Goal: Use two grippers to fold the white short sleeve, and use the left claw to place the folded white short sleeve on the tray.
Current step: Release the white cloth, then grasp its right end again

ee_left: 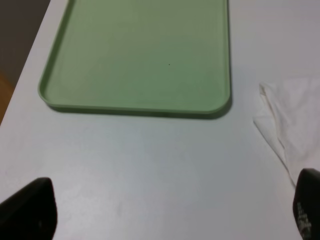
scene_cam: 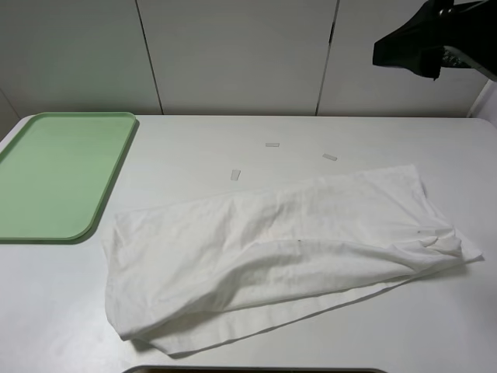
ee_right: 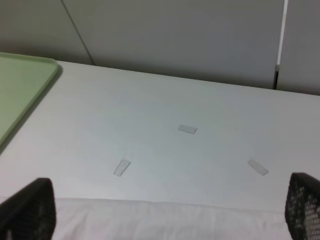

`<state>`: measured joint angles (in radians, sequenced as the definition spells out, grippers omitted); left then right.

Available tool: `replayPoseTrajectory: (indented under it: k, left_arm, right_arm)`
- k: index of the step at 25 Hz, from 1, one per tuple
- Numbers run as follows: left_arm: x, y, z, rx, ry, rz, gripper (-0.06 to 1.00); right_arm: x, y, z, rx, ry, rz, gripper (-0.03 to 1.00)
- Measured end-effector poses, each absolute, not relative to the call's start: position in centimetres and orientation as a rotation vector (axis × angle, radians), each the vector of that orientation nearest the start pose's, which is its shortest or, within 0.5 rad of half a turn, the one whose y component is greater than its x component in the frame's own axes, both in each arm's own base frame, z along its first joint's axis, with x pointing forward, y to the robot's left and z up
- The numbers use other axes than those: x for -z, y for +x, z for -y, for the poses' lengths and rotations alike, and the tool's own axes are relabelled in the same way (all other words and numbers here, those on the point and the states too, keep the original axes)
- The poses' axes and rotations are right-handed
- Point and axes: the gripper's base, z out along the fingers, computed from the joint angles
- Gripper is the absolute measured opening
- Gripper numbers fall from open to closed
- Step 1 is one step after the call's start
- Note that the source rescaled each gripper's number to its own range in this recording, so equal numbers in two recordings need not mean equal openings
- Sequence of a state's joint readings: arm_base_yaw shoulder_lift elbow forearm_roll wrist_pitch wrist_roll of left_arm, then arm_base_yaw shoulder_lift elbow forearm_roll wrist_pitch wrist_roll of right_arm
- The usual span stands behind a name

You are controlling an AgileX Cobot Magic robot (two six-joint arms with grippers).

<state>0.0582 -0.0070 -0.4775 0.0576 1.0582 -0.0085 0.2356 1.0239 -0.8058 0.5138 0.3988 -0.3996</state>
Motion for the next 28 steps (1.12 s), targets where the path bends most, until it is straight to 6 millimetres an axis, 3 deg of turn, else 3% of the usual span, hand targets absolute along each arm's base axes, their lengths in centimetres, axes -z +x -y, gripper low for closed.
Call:
replayPoseTrajectory:
  k: [7,13,19,24,28]
  left_arm:
    - [-27.1,-0.4,-0.4,-0.1,-0.071,-2.056,0.94]
    - [-27.1,-0.4,-0.4,-0.1,-0.071,-2.056,0.94]
    - [-27.1,-0.4,-0.4,-0.1,-0.071,-2.056,0.94]
    - [-27.1,-0.4,-0.4,-0.1,-0.071,-2.056,0.94]
    - [-27.1,-0.4,-0.4,-0.1,-0.071,-2.056,0.94]
  right_arm:
    - [-32.8,20.3,-6.9,-0.383,-0.362,-2.084,1.0]
    - [-30.9,20.8,-7.5,-0.405,-0.449,-2.219,1.0]
    - [-26.0,21.9,-8.5,-0.495,-0.637,-2.528,1.0]
    - [-23.8,22.2,-9.2,-0.604,-0.799,-2.631,1.0]
    - [-21.7,23.9,-7.4,-0.625,-0.778,-2.749,1.0]
